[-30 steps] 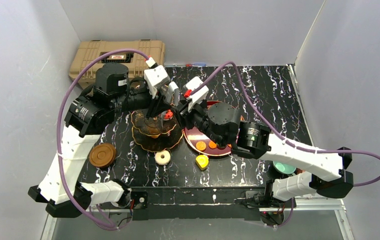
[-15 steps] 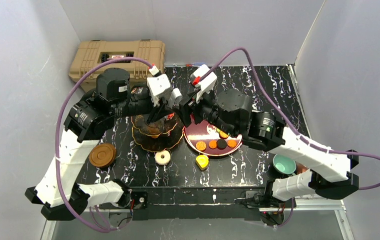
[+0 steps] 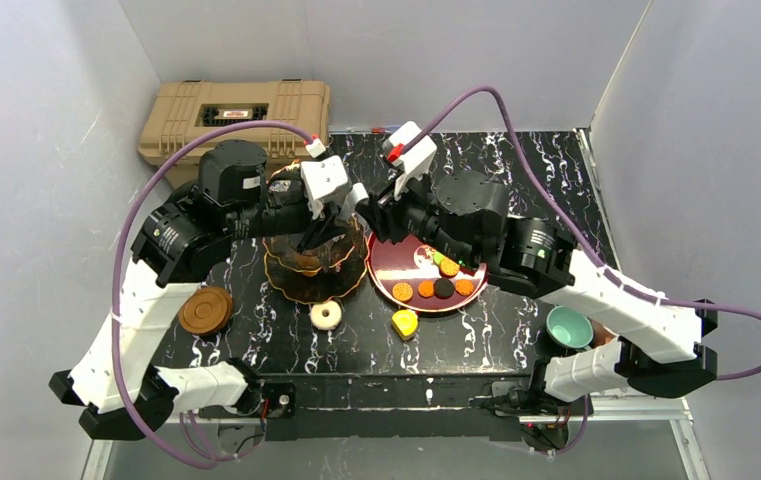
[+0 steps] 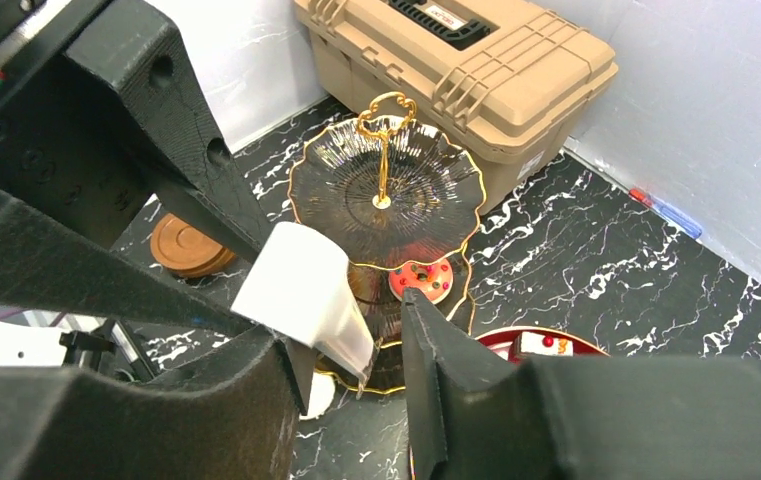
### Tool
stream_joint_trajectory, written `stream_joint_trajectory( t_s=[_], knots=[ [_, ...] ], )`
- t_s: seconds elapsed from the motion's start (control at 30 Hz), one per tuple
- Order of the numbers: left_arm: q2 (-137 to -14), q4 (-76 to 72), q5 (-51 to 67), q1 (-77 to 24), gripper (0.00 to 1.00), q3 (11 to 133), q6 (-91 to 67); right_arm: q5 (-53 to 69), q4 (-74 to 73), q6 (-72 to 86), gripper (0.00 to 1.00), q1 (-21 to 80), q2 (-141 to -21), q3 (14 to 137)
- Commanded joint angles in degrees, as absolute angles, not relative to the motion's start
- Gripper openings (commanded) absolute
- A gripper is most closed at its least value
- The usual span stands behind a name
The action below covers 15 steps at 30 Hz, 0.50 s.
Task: Serve the afternoon tea
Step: Pick up the clamp from the center of the board.
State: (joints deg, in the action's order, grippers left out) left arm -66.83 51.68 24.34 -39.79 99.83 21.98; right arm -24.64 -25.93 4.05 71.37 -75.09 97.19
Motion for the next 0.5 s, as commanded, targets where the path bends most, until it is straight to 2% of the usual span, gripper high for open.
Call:
stream_joint_trajectory(
  t_s=[0.0,0.07,0.17,0.2,0.23,0.27,0.3,0.37,0.47],
  knots=[
    [-68.2,51.6,26.3,-40.2,0.00,103.2,17.5,-25.8,-19.8,2.7,0.42,71.2,-77.0,95.7],
    [-69.2,51.7,27.3,-40.2,0.00,104.8,16.0,-26.9,-16.7,2.4,0.34,71.2,-77.1,94.5],
    [-70.0,52.5,27.7,-40.3,0.00,106.4,15.2,-31.9,-13.0,2.3,0.03,71.2,-75.5,93.0],
    [-69.8,52.7,27.6,-40.2,0.00,106.4,15.3,-33.4,-11.5,2.3,0.01,71.2,-74.4,92.0],
    [-69.4,52.8,27.6,-40.2,0.10,105.9,15.3,-34.5,-10.0,2.3,0.01,71.2,-73.1,91.1],
    [-68.9,52.9,27.8,-40.3,0.34,105.0,15.3,-35.4,-8.7,2.5,0.01,71.2,-71.9,90.3],
    [-68.1,52.9,28.0,-40.2,0.50,103.7,15.4,-35.8,-7.9,3.1,0.01,71.1,-70.9,89.7],
    [-66.2,52.9,28.7,-40.3,0.64,100.2,15.5,-35.3,-7.3,4.5,0.01,70.8,-69.6,89.7],
    [-63.9,52.0,28.5,-40.2,0.74,95.3,15.6,-32.8,-8.0,6.7,0.01,70.7,-69.0,90.9]
  ],
)
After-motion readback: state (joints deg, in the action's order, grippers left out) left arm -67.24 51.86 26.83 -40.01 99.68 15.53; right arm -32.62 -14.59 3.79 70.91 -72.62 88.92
